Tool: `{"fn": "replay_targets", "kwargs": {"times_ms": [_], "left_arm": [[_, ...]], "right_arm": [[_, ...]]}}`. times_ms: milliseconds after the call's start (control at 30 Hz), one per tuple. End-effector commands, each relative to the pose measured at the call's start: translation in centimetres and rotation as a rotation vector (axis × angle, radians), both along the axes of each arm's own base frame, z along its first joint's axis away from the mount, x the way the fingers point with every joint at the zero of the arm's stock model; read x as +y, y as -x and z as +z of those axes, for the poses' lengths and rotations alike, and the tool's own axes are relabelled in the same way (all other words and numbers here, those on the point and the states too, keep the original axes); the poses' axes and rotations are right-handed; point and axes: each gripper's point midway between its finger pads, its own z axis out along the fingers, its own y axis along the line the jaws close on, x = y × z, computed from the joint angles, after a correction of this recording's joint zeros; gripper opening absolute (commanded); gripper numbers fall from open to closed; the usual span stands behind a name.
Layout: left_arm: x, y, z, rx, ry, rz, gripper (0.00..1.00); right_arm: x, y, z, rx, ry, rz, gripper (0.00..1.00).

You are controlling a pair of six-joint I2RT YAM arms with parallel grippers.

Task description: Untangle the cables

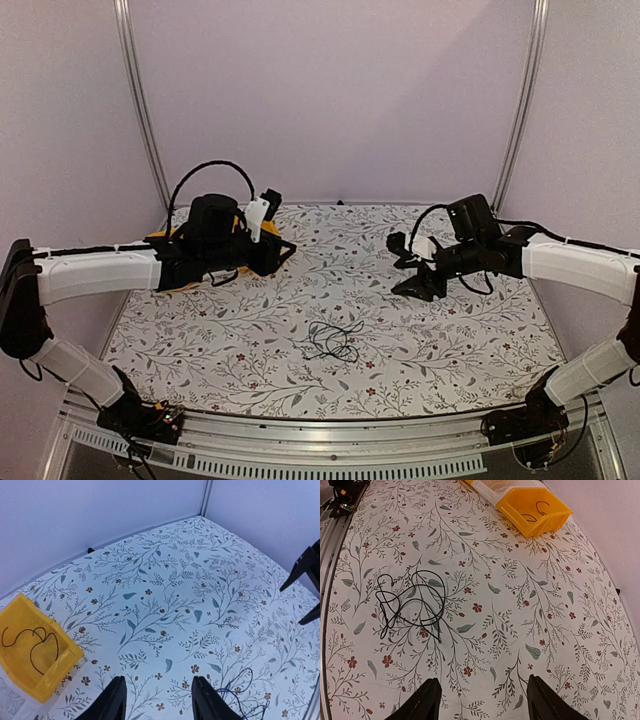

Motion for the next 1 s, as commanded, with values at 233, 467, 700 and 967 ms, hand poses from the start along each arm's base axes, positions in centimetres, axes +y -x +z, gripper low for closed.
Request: {"fn": "replay_targets", "kwargs": {"times_ms": [233, 467, 700, 967], "left_arm": [[-3.2, 14.7, -10.0, 0.237, -0.128, -0.398, 0.44], [-4.2, 18.1, -14.7, 0.183, -0.356, -0.499, 0.43], [-5.7, 16.1, -17.7, 0.109, -0.527, -0.451, 0.31], [-7.1, 16.0, -17.0, 0.064, -0.474, -0.479, 0.04]], "right_arm": [[3.8, 2.2, -3.7, 0.121, 0.108, 0.14, 0.58], [4.6, 2.6, -4.8, 0.192, 0.126, 0.156, 0.56], [4.3, 2.6, -5.2, 0.189, 0.133, 0.141, 0.56], [4.0, 2.6, -5.7, 0.187, 0.144, 0.132, 0.57]]}}
